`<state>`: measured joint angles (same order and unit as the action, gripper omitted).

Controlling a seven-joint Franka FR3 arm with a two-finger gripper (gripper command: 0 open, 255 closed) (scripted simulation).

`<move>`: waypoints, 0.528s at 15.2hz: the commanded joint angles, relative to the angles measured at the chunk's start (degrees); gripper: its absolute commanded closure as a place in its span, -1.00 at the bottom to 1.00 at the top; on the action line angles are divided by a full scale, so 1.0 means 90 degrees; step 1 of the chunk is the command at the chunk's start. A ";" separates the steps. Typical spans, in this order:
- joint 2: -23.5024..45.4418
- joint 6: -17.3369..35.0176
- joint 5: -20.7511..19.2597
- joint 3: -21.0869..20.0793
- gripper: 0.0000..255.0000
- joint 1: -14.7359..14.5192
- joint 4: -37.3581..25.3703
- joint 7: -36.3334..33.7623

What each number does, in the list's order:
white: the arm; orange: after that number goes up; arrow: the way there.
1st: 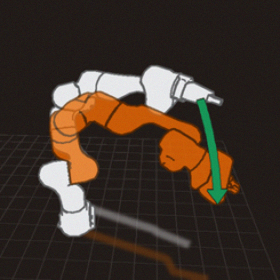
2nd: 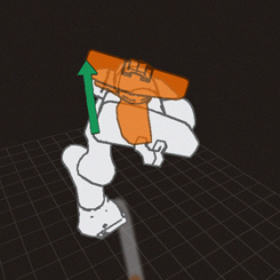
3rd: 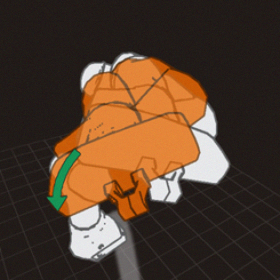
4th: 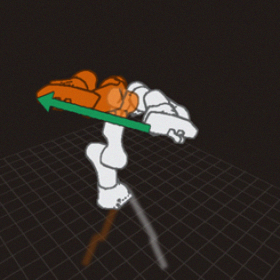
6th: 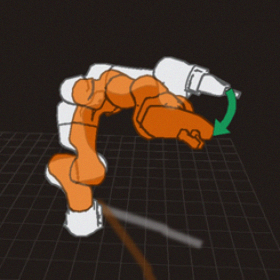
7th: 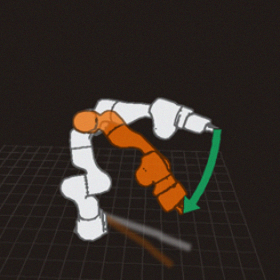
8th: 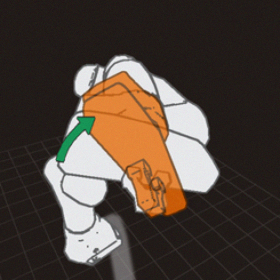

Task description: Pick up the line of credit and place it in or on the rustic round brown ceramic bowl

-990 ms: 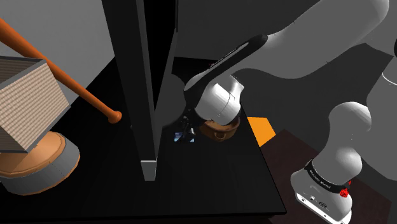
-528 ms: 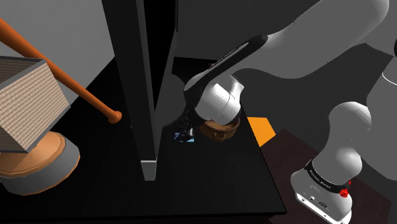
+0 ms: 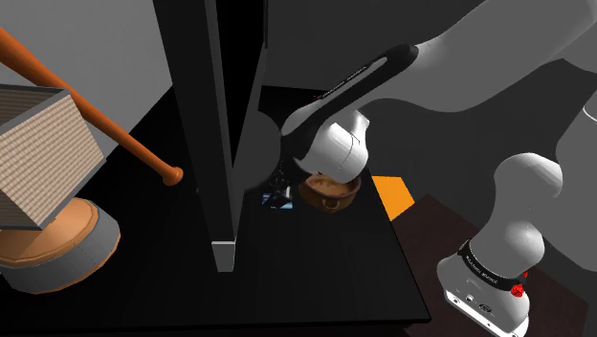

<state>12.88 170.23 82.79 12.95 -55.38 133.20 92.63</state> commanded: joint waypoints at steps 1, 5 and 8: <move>-0.0186 0.0012 -0.0435 0.0060 1.00 -0.0066 0.0119 -0.0420; -0.0535 -0.0017 -0.1396 0.0236 1.00 -0.0196 0.0309 -0.1313; -0.0795 -0.0061 -0.2146 0.0386 1.00 -0.0294 0.0434 -0.1996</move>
<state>6.50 169.75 65.82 16.05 -57.72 136.68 76.81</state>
